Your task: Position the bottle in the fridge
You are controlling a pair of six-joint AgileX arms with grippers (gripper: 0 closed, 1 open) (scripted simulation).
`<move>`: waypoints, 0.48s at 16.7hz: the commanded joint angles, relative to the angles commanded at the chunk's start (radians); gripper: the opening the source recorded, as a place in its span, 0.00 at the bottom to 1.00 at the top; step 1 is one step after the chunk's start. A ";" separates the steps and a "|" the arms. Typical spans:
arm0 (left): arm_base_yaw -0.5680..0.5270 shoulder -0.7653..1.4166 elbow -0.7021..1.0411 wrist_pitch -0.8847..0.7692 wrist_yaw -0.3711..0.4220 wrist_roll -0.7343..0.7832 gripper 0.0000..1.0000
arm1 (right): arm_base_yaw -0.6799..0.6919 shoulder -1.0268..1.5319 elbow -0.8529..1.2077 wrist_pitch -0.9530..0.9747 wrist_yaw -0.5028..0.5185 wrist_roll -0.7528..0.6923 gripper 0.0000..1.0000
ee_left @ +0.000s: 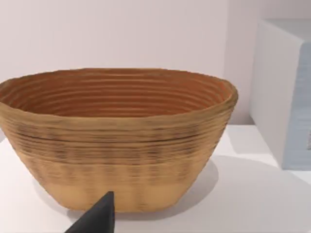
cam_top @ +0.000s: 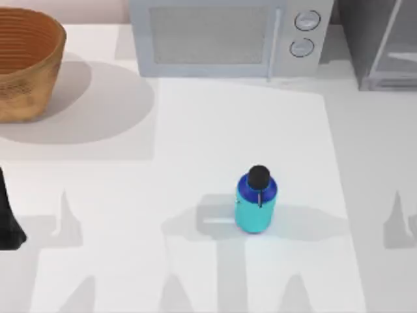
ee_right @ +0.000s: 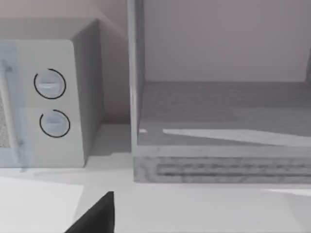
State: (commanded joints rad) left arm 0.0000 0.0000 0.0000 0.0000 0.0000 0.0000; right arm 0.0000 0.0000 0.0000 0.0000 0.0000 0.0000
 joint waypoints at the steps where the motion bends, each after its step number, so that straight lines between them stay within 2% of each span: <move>1: 0.000 0.000 0.000 0.000 0.000 0.000 1.00 | 0.000 0.000 0.000 0.000 0.000 0.000 1.00; 4: 0.000 0.000 0.000 0.000 0.000 0.000 1.00 | 0.014 0.030 0.003 0.030 -0.003 -0.001 1.00; 8: 0.000 0.000 0.000 0.000 0.000 0.000 1.00 | 0.084 0.220 0.020 0.210 -0.012 -0.002 1.00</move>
State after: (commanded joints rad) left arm 0.0000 0.0000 0.0000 0.0000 0.0000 0.0000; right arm 0.0839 0.2196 0.0199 0.2103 -0.0121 -0.0019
